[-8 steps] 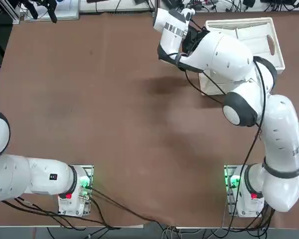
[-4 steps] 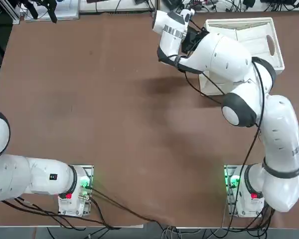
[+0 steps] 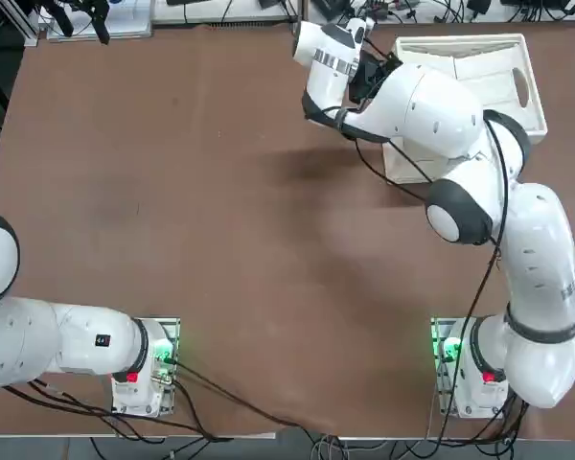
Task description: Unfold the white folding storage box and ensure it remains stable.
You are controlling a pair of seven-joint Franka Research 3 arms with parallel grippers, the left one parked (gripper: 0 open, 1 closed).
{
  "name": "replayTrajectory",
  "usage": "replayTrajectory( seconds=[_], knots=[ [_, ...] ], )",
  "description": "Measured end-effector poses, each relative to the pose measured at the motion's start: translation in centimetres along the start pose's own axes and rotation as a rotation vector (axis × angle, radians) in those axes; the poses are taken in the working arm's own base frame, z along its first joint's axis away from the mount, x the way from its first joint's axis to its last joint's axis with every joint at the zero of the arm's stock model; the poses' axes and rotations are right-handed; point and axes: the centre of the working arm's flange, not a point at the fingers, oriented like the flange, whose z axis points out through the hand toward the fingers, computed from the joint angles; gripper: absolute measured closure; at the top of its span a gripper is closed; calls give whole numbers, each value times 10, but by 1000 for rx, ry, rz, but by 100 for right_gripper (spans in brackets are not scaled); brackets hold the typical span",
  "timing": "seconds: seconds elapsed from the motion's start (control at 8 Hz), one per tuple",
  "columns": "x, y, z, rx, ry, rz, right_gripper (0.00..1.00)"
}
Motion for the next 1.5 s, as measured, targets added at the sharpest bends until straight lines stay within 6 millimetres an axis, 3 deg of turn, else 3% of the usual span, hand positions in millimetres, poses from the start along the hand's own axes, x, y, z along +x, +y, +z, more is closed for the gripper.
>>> replayTrajectory(
  seconds=[0.12, 0.25, 0.62, 0.75, 0.88, 1.0, 1.12, 1.25, 1.38, 1.5],
  knots=[
    [-4, 12, -13, -18, 16, -10, 34],
    [-7, 23, -23, -17, 19, -22, 24],
    [-6, 35, -26, -11, 14, -72, 20],
    [-1, 54, -27, 39, -11, -103, 21],
    [11, 93, -22, 166, -57, -133, 31],
    [31, 145, -8, 338, -86, -150, 52],
    [51, 195, 23, 508, -94, -159, 74],
    [64, 229, 66, 660, -87, -169, 96],
    [70, 246, 117, 820, -97, -172, 97],
    [69, 249, 171, 968, -118, -157, 98]
  ],
)
